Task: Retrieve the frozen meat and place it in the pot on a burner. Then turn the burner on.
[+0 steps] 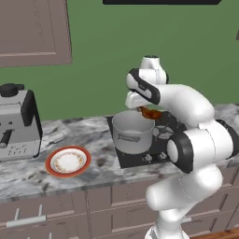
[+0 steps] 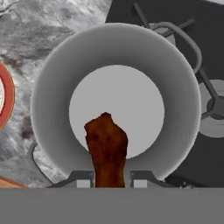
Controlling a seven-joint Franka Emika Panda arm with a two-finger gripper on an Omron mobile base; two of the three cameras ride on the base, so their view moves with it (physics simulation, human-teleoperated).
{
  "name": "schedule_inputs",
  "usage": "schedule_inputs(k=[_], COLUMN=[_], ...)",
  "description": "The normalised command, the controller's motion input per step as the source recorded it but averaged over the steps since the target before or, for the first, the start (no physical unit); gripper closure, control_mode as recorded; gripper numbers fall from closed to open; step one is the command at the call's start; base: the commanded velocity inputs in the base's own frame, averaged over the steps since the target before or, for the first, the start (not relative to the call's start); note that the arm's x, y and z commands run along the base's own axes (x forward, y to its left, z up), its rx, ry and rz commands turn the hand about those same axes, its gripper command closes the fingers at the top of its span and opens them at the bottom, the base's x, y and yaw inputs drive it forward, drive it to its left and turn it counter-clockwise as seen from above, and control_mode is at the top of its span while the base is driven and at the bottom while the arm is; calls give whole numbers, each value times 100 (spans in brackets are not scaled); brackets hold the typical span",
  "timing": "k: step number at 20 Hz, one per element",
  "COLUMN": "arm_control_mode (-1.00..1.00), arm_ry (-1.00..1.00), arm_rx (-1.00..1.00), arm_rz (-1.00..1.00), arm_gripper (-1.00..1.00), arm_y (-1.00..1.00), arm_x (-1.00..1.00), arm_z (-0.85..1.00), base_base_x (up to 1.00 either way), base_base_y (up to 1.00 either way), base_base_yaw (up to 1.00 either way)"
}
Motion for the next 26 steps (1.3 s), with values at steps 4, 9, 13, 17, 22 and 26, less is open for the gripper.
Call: schedule_inputs(k=[4, 9, 13, 17, 22, 26], arm_control_mode=[-100, -100, -100, -100, -100, -100], arm_ry=[0, 0, -10, -28, -21, -18], arm_rx=[-2, 0, 0, 0, 1, 1], arm_rz=[0, 1, 5, 0, -1, -4], arm_gripper=[100, 100, 100, 100, 100, 100], arm_y=[9, 24, 16, 0, 0, 0], arm_x=[26, 38, 25, 0, -16, -17], arm_z=[-22, -11, -18, -18, -28, -29], base_base_x=[0, 0, 0, 0, 0, 0], base_base_y=[0, 0, 0, 0, 0, 0], base_base_yaw=[0, 0, 0, 0, 0, 0])
